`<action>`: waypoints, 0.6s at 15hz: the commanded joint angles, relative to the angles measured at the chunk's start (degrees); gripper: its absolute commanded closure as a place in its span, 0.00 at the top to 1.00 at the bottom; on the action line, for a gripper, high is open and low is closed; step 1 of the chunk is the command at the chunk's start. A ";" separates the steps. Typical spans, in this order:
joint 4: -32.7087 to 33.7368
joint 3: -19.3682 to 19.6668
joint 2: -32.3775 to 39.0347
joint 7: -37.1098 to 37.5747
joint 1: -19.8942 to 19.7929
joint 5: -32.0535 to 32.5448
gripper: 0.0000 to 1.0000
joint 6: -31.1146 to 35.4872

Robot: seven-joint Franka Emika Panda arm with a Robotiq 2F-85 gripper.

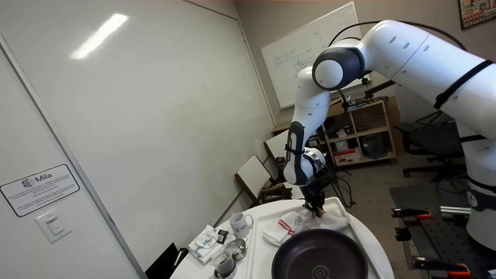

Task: Pick the cloth on the tray and wipe the pan

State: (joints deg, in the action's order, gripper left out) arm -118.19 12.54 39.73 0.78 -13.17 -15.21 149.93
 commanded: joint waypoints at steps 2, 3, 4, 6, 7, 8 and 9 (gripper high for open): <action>2.50 -2.16 2.46 -0.06 -2.61 1.10 0.44 2.53; 2.60 -3.06 2.76 -0.96 -3.44 0.57 0.50 4.20; -2.31 -2.44 -0.80 -0.08 -1.42 1.42 0.58 7.99; -6.94 -6.75 -3.88 -3.92 -3.76 -0.39 0.71 13.77; -9.23 -9.09 -5.26 -5.77 -5.06 -1.03 0.79 16.86; -12.17 -11.60 -6.99 -7.35 -6.28 -1.34 0.85 20.34; -15.23 -14.95 -9.09 -9.08 -8.43 -1.72 0.92 23.03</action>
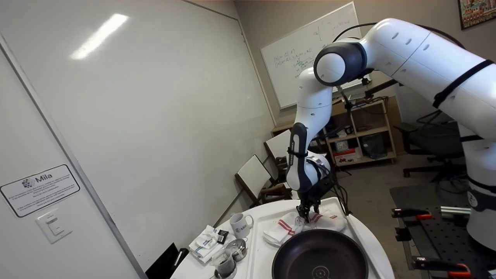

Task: Pick the cloth on the tray and wipe the pan

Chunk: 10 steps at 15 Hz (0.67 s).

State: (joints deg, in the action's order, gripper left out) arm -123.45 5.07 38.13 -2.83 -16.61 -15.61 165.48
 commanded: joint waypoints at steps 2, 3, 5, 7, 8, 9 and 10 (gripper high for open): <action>-16.11 -12.80 -11.63 -6.67 -8.67 -1.14 1.00 12.41; -19.39 -14.83 -14.03 -6.32 -10.24 -0.80 1.00 14.97; -23.72 -19.36 -17.66 -6.69 -14.55 -1.88 1.00 18.33; -27.51 -23.08 -21.59 -6.19 -18.64 -1.08 1.00 19.19; -29.13 -24.80 -23.49 -6.34 -20.52 -0.64 1.00 18.81; -30.73 -25.99 -25.54 -6.71 -21.74 -0.35 1.00 18.40; -32.05 -27.89 -27.58 -7.52 -23.52 0.00 1.00 17.18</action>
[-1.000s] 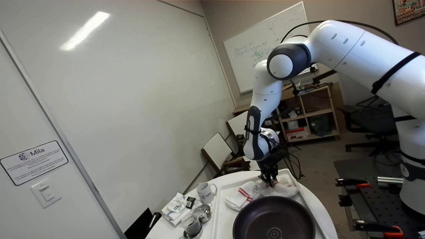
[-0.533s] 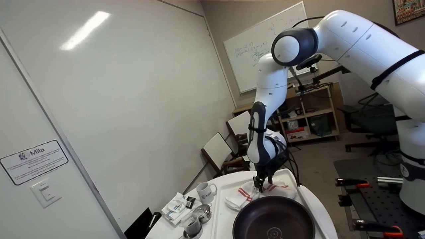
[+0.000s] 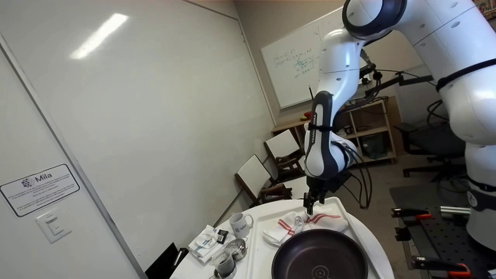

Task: Pick the cloth on the tray and wipe the pan

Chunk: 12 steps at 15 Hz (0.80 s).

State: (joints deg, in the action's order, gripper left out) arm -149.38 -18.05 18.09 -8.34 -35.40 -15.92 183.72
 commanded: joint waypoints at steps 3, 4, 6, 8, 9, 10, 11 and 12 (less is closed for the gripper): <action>-9.31 -8.62 -12.42 -4.79 -7.46 0.86 1.00 -3.24; -10.23 -9.98 -14.01 -6.09 -8.11 0.94 1.00 -4.43; -11.92 -11.23 -17.31 -8.29 -8.12 0.85 1.00 -7.05; -9.69 -10.11 -18.22 -11.19 -7.14 1.50 1.00 -11.85; -9.94 -10.16 -19.50 -12.19 -7.16 2.02 1.00 -13.53; -9.76 -10.49 -16.05 -9.83 -7.05 0.69 1.00 -9.47; -9.57 -10.48 -17.05 -10.78 -7.05 0.71 1.00 -10.99; -9.51 -10.45 -17.70 -11.33 -7.07 0.72 1.00 -11.73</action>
